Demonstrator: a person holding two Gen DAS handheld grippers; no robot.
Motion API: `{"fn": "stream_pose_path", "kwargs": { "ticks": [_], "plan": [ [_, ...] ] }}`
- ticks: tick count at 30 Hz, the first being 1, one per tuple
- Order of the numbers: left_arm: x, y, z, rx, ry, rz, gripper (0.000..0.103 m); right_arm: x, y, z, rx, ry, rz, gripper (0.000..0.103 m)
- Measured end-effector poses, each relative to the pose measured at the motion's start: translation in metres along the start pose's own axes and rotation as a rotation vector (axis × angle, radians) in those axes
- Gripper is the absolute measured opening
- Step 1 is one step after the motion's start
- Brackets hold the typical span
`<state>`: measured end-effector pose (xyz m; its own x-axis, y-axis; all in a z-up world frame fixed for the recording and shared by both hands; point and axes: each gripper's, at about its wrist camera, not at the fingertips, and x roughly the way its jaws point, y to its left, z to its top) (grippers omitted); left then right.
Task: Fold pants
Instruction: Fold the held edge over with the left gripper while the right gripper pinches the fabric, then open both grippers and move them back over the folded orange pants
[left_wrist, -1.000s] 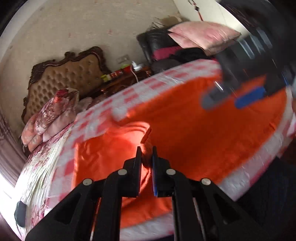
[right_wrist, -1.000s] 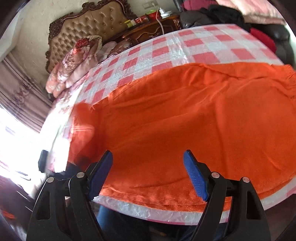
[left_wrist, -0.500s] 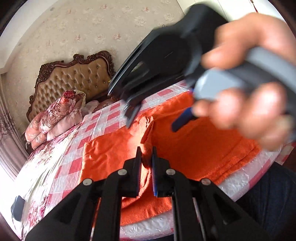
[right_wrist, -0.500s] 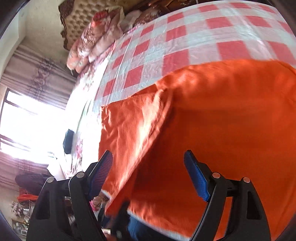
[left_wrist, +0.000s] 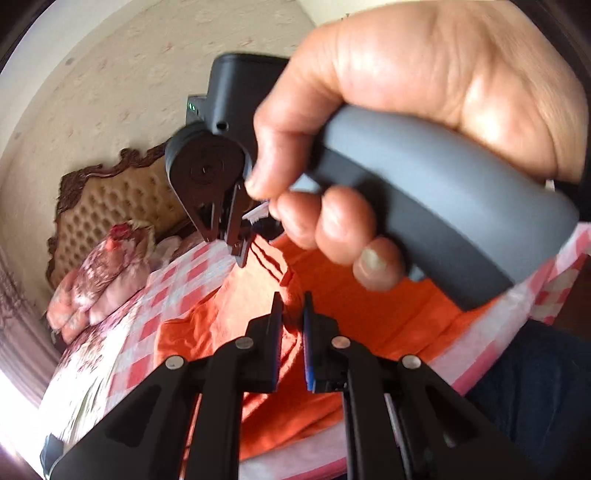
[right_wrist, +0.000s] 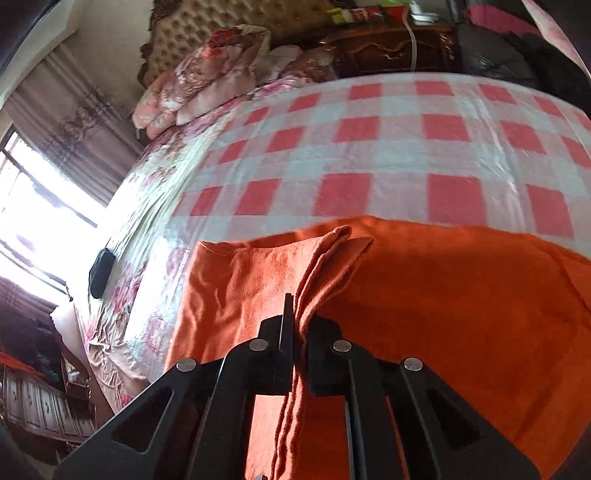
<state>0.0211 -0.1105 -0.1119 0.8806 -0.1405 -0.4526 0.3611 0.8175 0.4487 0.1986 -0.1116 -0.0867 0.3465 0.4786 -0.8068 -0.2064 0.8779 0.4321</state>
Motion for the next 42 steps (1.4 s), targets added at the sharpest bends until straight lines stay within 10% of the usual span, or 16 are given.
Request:
{"fn": "stream_pose_path", "kwargs": {
  "ticks": [12, 22, 26, 31, 33, 42],
  "plan": [
    [0.026, -0.042, -0.009, 0.123, 0.078, -0.048, 0.01, 0.011, -0.045, -0.017, 0.05, 0.009, -0.042, 0.008],
    [0.029, -0.029, -0.013, 0.024, 0.107, -0.17, 0.026, -0.004, -0.046, -0.022, -0.031, -0.063, -0.314, 0.034],
    [-0.013, 0.025, -0.02, -0.227, 0.044, -0.285, 0.052, -0.038, -0.045, -0.034, -0.01, -0.177, -0.37, 0.034],
    [-0.027, 0.121, -0.057, -0.56, 0.059, -0.07, 0.048, -0.049, -0.015, -0.076, -0.065, -0.227, -0.283, 0.034],
    [-0.009, 0.154, -0.073, -0.686, 0.153, -0.099, 0.029, -0.042, -0.003, -0.089, -0.073, -0.236, -0.312, 0.034],
    [0.041, 0.175, -0.116, -0.731, 0.302, -0.137, 0.018, 0.001, 0.019, -0.13, -0.229, -0.163, -0.483, 0.037]
  ]
}}
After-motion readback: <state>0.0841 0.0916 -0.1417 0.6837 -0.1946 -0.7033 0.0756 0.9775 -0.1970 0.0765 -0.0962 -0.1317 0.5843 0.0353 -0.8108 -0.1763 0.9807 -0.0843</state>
